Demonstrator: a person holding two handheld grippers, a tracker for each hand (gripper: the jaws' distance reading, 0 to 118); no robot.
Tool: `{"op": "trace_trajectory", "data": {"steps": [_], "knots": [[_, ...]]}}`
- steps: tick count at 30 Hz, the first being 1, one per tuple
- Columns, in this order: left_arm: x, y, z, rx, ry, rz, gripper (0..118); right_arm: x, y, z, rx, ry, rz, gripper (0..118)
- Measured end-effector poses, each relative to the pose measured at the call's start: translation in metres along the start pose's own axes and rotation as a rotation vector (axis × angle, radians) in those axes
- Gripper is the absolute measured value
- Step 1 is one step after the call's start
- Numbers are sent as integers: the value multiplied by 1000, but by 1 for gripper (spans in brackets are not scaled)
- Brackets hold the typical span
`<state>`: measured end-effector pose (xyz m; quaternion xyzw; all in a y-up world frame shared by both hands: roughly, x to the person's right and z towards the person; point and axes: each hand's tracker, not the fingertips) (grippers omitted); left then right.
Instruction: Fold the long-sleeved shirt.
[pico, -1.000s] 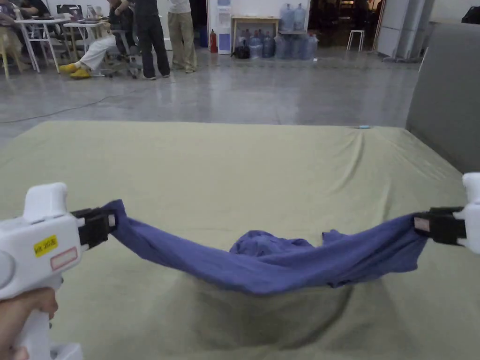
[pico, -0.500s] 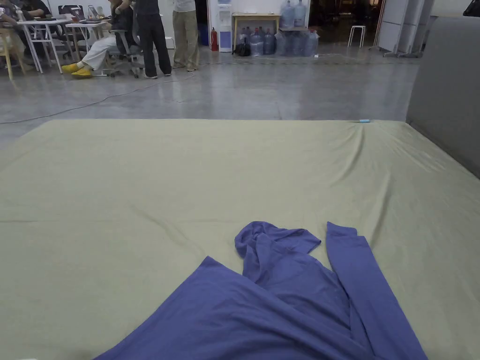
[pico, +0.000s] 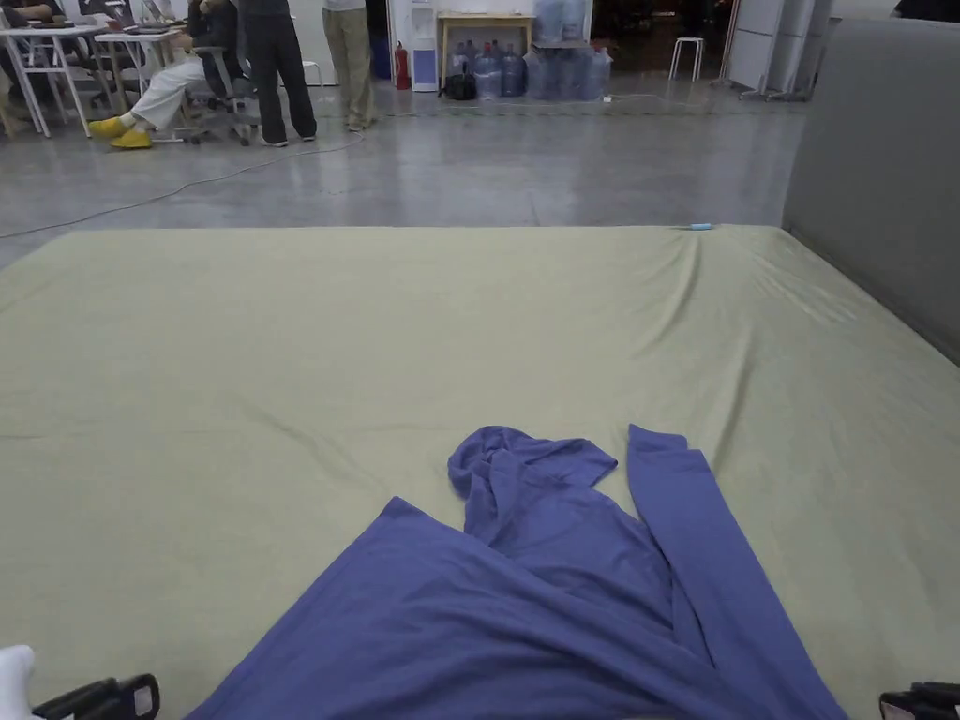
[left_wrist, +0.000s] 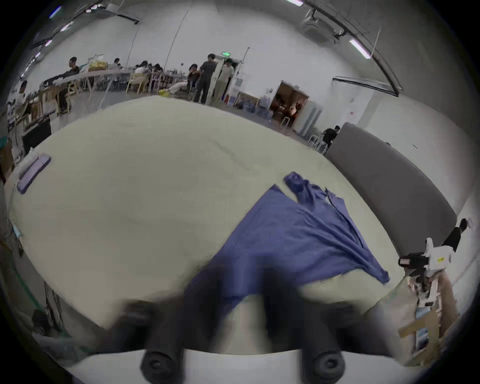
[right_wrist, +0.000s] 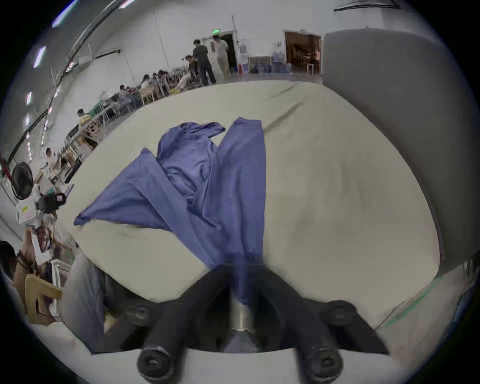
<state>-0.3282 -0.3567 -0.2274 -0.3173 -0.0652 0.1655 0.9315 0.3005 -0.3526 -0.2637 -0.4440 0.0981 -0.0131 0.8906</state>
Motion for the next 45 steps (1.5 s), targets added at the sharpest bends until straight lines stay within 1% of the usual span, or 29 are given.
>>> {"op": "trace_trajectory", "data": {"steps": [1,4,5,6,7,8,9,10,11,14,15,16,18,19,21,22,23,24,25,31,34,37,39,40,41,42,43,44,45], "knots": [[4,1,-1,-35,26,-33,0,-3,1,-1,-2,-6,7,0],[15,11,-1,-1,-41,-47,0,-10,3,0,11,-8,30,0],[19,14,-2,-4,-52,-50,0,-11,3,1,21,-9,31,7],[23,16,-4,-3,-57,-52,0,-10,3,1,24,-5,31,27],[26,19,-5,1,-67,-56,0,-7,6,0,24,-3,32,39],[29,21,-7,3,-71,-57,0,-8,4,-6,11,-5,40,39],[31,23,-10,2,-73,-59,0,-9,1,-14,-33,-27,61,82],[34,26,-16,-4,-75,-66,0,-10,-3,-22,-67,-53,81,91],[37,29,-21,-10,-68,-76,0,-6,-6,-30,-94,-73,97,87],[54,40,-39,-48,-25,-103,0,-6,-14,-56,-168,-94,114,85],[59,44,-47,-60,-22,-104,0,-5,-13,-63,-175,-90,114,73],[59,51,-60,-75,-14,-108,0,-7,-13,-71,-185,-96,109,57],[69,60,-82,-108,17,-132,0,-9,-13,-84,-241,-107,106,10],[75,65,-95,-133,32,-147,0,-10,-11,-86,-249,-88,88,9],[90,71,-118,-145,30,-158,0,-13,-7,-85,-247,-111,103,1],[96,77,-134,-159,35,-171,8,-14,-4,-84,-247,-106,112,0],[100,82,-150,-161,36,-174,37,-14,-3,-81,-250,-109,118,0],[108,86,-163,-182,52,-195,86,-15,-2,-81,-251,-113,123,0],[113,90,-183,-206,77,-207,104,-16,-1,-81,-247,-118,128,0],[131,104,-283,-290,200,-307,106,-19,2,-76,-236,-119,93,0],[128,108,-322,-341,195,-250,106,-19,4,-77,-239,-118,86,0],[129,103,-343,-396,258,-255,106,-18,4,-77,-243,-110,70,0],[129,99,-350,-409,251,-255,103,-18,4,-78,-247,-108,65,0],[130,97,-349,-414,248,-253,93,-17,5,-77,-247,-108,62,0],[134,92,-347,-416,252,-254,73,-17,5,-77,-246,-110,56,0],[138,91,-341,-389,307,-284,64,-16,6,-77,-246,-111,53,0],[144,91,-337,-399,278,-291,50,-16,6,-78,-246,-111,49,0],[147,95,-333,-408,292,-332,29,-16,6,-78,-246,-111,46,0],[150,95,-327,-400,307,-367,0,-16,7,-79,-246,-111,42,0]]}}
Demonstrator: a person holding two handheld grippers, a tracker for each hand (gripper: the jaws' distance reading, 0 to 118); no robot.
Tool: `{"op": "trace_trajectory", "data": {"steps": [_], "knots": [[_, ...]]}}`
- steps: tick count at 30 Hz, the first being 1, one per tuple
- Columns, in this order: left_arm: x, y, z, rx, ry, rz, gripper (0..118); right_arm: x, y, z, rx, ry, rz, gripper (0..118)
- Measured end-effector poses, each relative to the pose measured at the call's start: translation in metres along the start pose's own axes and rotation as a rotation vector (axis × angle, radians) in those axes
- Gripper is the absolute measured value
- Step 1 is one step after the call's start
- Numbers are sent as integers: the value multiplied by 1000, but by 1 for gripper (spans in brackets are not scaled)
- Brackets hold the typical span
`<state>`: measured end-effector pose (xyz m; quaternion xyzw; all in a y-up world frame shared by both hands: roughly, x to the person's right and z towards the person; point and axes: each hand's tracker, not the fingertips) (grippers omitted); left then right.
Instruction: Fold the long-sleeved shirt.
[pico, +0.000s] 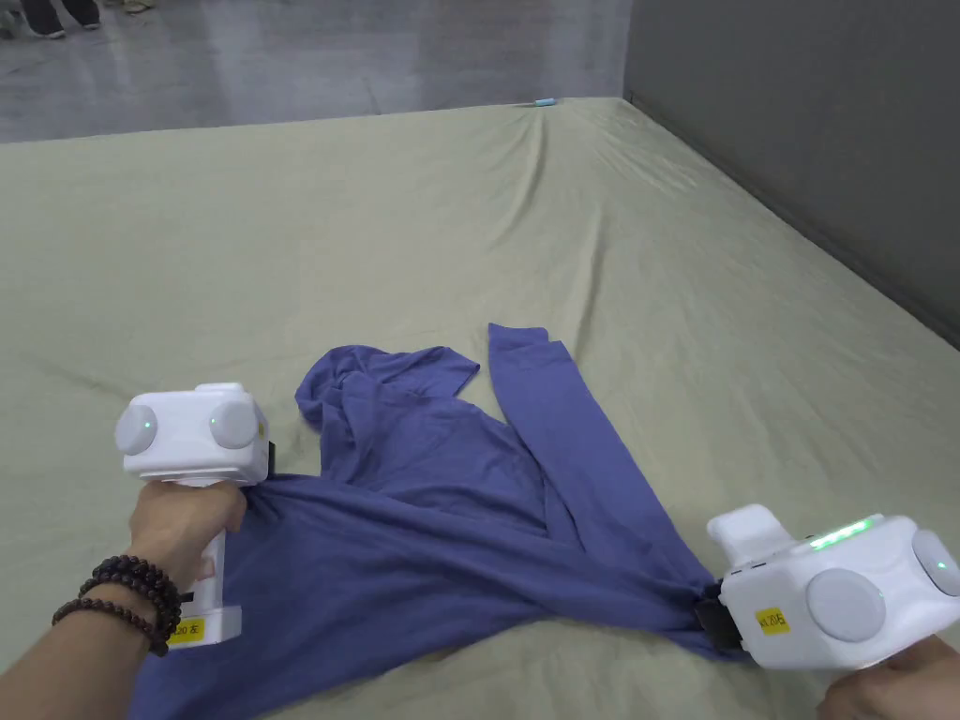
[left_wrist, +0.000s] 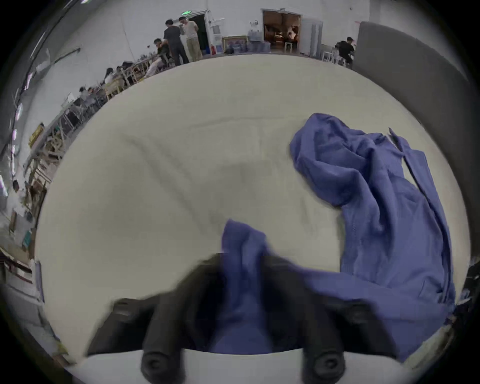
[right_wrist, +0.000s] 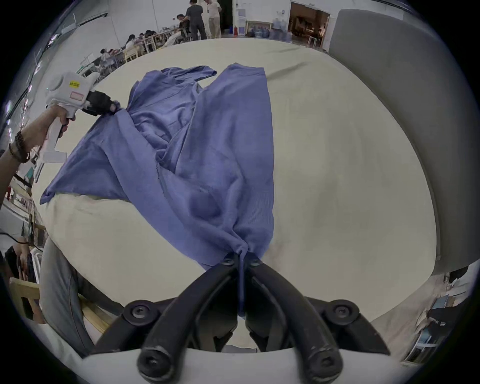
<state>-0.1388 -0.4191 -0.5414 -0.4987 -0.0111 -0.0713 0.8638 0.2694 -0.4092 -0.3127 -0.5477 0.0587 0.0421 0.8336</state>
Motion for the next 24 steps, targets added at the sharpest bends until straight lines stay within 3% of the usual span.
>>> {"op": "trace_trajectory", "data": {"steps": [7,17,22,24], "knots": [[-35,-7,68,90,-139,90,0,-7,5,8,10,-6,-2,0],[-94,-65,224,274,-224,179,0,-9,12,62,173,39,10,0],[-123,-65,259,370,-189,211,0,-13,67,90,292,57,32,0],[-135,-47,266,415,-199,230,0,-17,108,108,359,21,44,0]]}}
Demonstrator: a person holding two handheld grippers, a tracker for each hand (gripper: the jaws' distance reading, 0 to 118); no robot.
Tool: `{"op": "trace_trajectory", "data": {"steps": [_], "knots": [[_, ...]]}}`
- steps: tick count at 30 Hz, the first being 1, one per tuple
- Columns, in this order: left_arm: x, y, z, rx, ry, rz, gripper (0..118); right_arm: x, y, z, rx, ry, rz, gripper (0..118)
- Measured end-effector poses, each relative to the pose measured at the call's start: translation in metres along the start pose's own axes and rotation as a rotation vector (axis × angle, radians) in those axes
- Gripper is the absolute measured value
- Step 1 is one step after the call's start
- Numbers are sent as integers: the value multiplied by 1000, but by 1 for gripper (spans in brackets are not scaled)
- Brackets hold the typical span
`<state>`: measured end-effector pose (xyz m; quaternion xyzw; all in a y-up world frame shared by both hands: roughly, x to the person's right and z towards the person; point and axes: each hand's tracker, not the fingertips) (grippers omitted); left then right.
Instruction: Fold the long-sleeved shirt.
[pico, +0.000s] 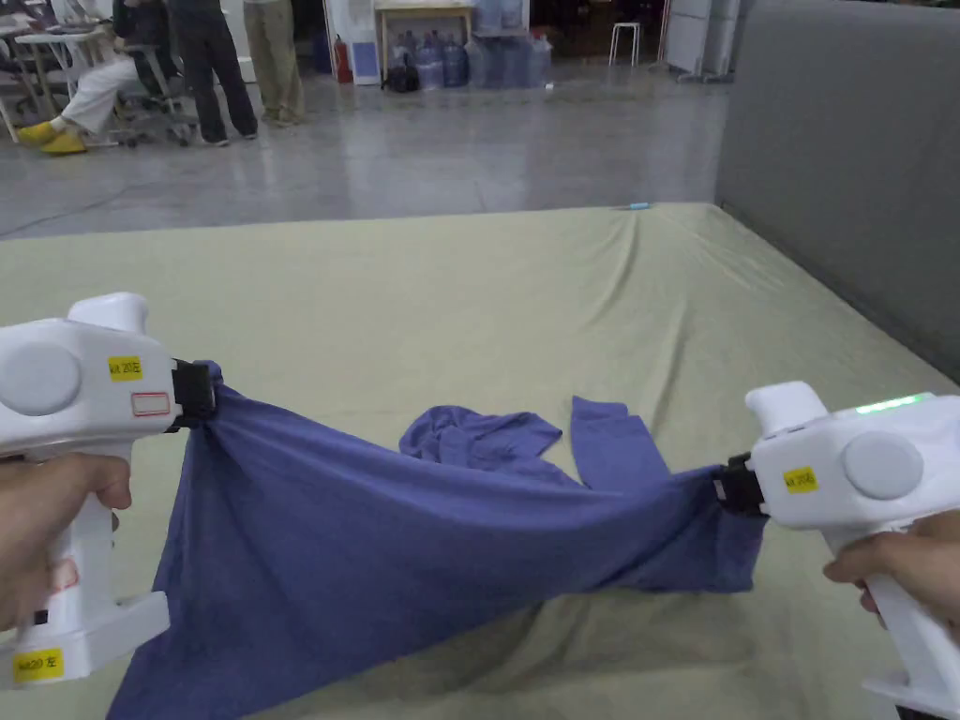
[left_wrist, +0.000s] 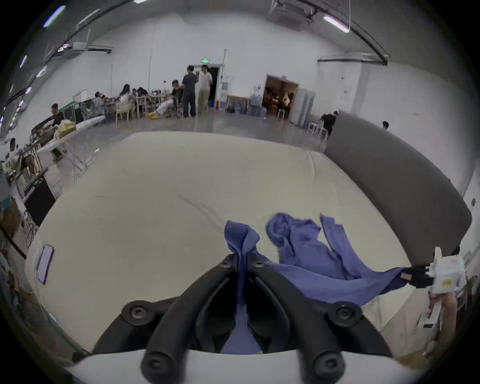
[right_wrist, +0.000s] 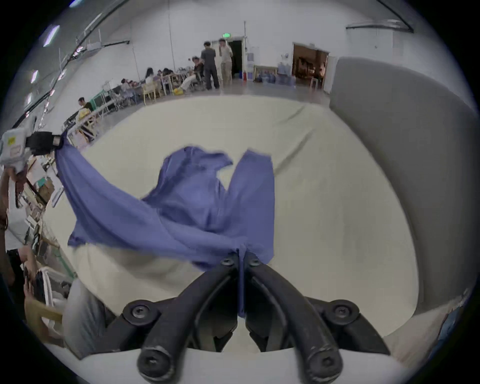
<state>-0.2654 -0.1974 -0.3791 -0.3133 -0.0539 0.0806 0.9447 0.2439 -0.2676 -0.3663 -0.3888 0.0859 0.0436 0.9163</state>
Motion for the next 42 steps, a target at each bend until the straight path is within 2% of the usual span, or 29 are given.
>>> {"op": "trace_trajectory", "data": {"steps": [5,9,13,15,18,21,28,31,36,42], "knots": [[-1,73,-3,106,24,29,0,-5,130,12,181,30,-5,0],[4,149,-11,178,14,54,0,-14,233,30,311,-15,13,0],[13,226,-14,289,46,14,0,-8,326,49,419,-17,-32,0],[17,263,-13,328,63,12,0,-2,369,59,463,-55,-55,0],[22,307,-15,372,76,25,0,14,425,68,529,-67,-120,0],[26,337,-17,405,78,48,0,24,461,80,565,-103,-151,0],[37,357,-40,434,65,76,0,32,491,81,608,-163,-130,0],[41,348,-58,434,64,65,0,42,501,58,597,-163,-143,0],[33,311,-98,348,68,83,0,53,465,11,559,-114,-183,0],[16,250,-142,257,66,106,0,50,399,-54,429,-87,-209,0]]}}
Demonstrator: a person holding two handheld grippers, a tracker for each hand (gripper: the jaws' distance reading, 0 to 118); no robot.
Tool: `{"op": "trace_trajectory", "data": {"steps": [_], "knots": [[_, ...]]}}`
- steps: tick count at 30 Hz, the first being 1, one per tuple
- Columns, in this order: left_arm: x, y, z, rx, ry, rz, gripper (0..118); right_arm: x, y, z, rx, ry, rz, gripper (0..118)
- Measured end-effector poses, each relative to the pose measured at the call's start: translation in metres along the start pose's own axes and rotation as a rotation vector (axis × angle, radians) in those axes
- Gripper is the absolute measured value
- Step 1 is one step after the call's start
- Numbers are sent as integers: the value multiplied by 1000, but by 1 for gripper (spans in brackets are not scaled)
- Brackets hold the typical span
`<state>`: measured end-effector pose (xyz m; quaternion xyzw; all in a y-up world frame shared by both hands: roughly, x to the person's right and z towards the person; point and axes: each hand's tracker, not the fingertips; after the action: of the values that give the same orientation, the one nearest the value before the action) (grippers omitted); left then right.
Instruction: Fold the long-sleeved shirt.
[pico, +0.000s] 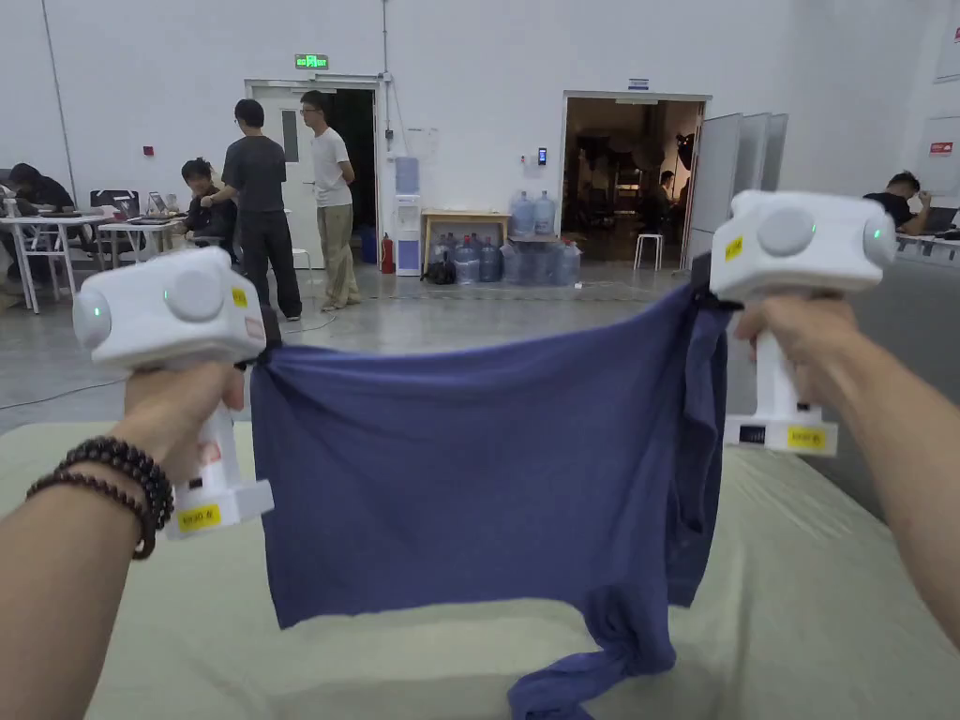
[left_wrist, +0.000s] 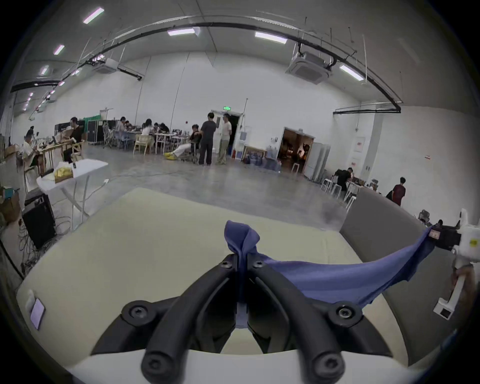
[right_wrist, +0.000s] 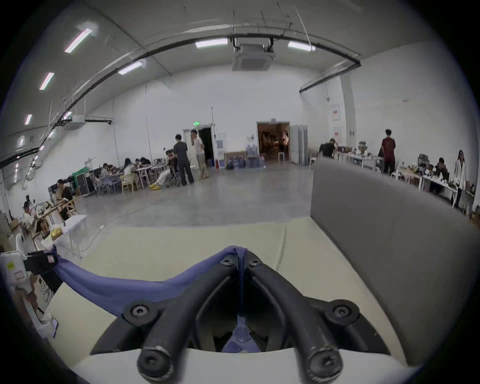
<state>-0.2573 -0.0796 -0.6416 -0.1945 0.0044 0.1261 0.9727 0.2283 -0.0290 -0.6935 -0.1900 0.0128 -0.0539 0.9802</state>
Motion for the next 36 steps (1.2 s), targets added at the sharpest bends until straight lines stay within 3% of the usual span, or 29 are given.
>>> {"op": "trace_trajectory", "data": {"steps": [3,10,14,20,23,30,36], "knots": [[-8,-25,2,-26,-9,13,0,4,-29,-2,-21,7,-5,0],[-34,-66,57,-21,-39,11,0,10,-82,68,-49,42,27,0],[-51,-107,105,-33,-53,-12,0,8,-131,116,-73,69,117,0],[-71,-205,166,-113,-44,-102,0,18,-233,173,-171,110,153,0],[-79,-254,195,-186,-34,-131,0,26,-290,206,-252,125,177,0],[-93,-356,242,-466,-8,-210,0,51,-414,253,-565,167,369,0],[-118,-420,249,-721,19,-251,0,64,-475,273,-845,226,466,0]]}}
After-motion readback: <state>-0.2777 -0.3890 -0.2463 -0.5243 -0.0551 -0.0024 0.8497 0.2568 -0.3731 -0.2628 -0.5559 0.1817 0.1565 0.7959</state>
